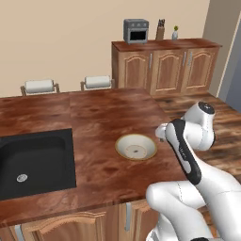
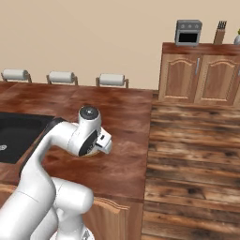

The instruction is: Clear the mugs and bowl far away from the sink.

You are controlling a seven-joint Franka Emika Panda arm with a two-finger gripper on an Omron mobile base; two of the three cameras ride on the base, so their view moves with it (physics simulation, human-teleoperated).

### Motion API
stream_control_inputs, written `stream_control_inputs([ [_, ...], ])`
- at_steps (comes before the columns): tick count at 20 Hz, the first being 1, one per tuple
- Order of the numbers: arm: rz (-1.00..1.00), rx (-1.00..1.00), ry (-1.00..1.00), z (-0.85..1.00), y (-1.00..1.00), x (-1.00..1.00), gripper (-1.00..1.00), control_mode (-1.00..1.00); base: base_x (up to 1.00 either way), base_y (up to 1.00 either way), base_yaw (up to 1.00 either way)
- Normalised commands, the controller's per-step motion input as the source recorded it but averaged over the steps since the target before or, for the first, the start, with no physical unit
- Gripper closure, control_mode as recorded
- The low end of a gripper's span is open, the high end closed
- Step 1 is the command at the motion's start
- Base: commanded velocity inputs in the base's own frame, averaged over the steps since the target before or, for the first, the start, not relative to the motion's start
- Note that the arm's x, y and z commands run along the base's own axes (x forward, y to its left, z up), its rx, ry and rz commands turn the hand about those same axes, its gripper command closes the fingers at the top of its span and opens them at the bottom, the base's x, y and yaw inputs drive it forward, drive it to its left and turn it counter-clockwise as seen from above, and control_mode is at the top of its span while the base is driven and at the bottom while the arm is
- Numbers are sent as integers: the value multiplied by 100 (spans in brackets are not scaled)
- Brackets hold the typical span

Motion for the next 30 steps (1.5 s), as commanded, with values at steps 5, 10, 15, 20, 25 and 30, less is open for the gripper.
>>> stream_control_inputs([
  [5, -5, 1, 1, -22, 0, 25, -100, -100, 0, 0, 0],
  [10, 0, 7, 6, -23, 0, 13, -100, -100, 0, 0, 0],
  [15, 0, 7, 6, -12, 0, 16, -100, -100, 0, 0, 0],
  [20, 0, 6, 2, -9, 0, 21, -100, -100, 0, 0, 0],
  [25, 0, 2, 0, -21, 0, 14, -100, -100, 0, 0, 0],
  [30, 0, 0, 0, -25, 0, 12, -100, -100, 0, 0, 0],
])
